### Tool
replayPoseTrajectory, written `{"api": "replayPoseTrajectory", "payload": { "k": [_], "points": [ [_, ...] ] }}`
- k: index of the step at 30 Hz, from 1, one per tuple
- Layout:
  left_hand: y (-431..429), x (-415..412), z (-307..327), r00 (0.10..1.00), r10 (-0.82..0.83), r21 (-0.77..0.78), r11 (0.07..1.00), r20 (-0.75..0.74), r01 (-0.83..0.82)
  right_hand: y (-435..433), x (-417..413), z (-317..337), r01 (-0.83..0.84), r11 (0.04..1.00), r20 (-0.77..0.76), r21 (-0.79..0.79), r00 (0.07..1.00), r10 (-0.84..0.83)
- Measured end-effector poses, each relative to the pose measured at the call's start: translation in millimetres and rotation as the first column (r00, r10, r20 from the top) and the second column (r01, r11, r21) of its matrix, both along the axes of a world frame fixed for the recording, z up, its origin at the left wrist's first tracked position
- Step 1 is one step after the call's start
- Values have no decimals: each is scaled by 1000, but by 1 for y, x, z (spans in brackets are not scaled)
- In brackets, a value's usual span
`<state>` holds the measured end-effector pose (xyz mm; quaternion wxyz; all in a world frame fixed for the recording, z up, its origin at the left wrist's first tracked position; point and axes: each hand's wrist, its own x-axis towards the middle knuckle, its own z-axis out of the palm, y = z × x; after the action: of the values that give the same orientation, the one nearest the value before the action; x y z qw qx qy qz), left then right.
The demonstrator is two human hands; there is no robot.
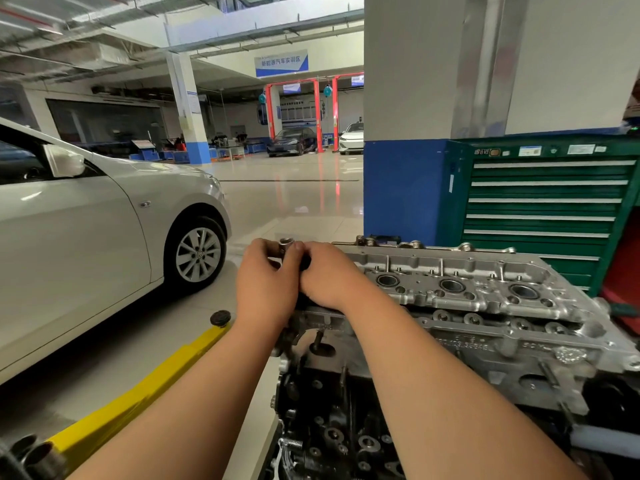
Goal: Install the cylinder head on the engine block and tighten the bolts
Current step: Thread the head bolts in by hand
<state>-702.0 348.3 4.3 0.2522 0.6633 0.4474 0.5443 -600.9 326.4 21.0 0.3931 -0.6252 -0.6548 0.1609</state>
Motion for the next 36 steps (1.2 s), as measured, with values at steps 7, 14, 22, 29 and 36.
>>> {"api": "replayPoseTrajectory", "payload": {
  "k": [7, 14, 22, 29, 36],
  "points": [
    [-2, 3, 1, 999, -33, 46, 998, -39, 35, 1, 0, 1, 34, 999, 77, 30, 996, -36],
    [0, 0, 0, 994, -83, 68, 994, -69, 88, -4, 3, 4, -21, 1000, 15, 20, 1000, 20],
    [1, 0, -2, 1000, 6, 71, 997, 4, -7, -4, 1, 3, -35, 999, 23, -30, 999, 35],
    [2, 1, -1, 1000, 8, 8, 1000, 0, -8, 2, 1, 2, 39, 999, 83, -13, 996, -37],
    [2, -1, -3, 998, 25, 87, 996, -49, -20, 1, 5, 2, -29, 1000, -136, -7, 990, 28]
  ]
}}
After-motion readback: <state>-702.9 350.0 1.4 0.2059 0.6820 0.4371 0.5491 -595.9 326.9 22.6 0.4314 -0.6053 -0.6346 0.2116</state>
